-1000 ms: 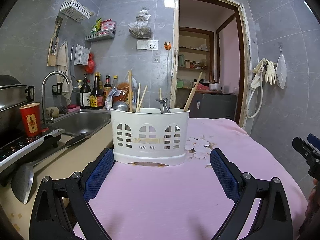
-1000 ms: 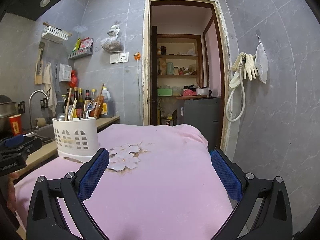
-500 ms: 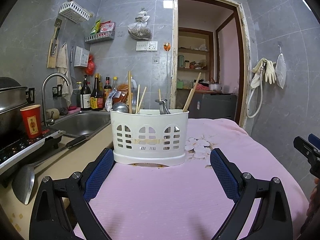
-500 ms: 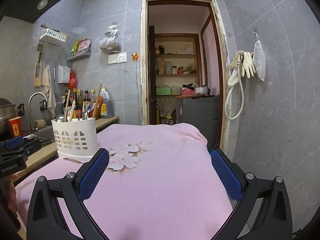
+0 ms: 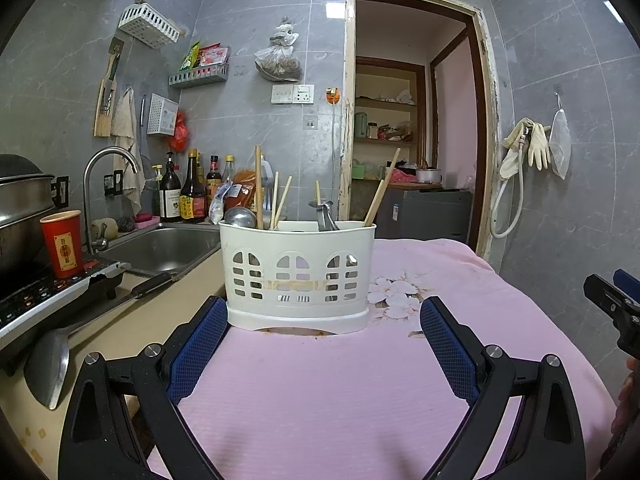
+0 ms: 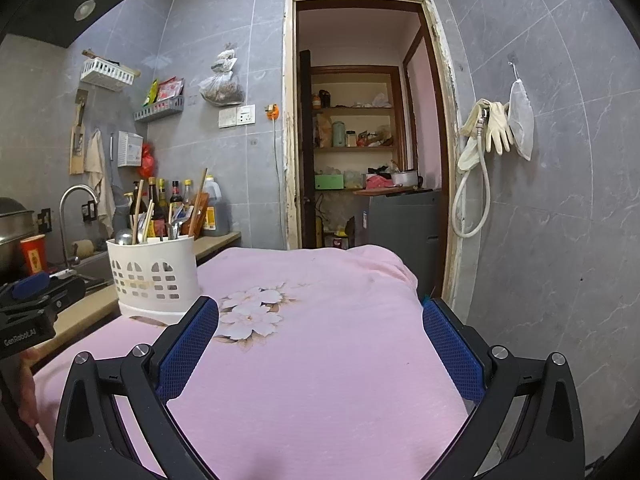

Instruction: Organize utensils

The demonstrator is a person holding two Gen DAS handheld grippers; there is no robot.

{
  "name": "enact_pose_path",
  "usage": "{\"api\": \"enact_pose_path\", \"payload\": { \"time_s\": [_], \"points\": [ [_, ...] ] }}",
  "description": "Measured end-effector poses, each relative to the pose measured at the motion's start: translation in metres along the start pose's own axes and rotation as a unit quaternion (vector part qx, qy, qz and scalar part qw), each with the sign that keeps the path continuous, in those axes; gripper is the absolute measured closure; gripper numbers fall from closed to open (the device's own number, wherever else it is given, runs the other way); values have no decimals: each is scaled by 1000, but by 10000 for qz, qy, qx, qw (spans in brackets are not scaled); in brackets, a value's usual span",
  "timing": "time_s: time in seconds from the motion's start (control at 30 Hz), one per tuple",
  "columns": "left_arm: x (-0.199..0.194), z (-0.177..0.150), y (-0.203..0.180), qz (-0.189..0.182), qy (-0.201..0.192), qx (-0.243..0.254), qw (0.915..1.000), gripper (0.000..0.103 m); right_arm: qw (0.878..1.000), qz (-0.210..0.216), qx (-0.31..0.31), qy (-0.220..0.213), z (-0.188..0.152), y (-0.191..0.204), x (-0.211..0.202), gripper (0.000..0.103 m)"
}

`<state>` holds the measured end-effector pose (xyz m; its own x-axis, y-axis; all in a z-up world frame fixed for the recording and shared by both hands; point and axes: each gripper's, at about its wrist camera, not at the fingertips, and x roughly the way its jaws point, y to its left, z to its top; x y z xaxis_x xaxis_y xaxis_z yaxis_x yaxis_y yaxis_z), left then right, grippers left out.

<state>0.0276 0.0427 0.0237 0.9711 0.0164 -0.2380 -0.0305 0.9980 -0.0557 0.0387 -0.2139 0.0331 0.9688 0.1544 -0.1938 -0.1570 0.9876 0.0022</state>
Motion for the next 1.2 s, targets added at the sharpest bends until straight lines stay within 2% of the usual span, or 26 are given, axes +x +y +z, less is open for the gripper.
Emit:
{"api": "enact_pose_path", "payload": {
  "time_s": [1.2],
  "points": [
    [-2, 1, -2, -28, 10, -8, 10000, 8, 10000, 10, 34, 4, 1, 4, -1, 0]
  ]
}}
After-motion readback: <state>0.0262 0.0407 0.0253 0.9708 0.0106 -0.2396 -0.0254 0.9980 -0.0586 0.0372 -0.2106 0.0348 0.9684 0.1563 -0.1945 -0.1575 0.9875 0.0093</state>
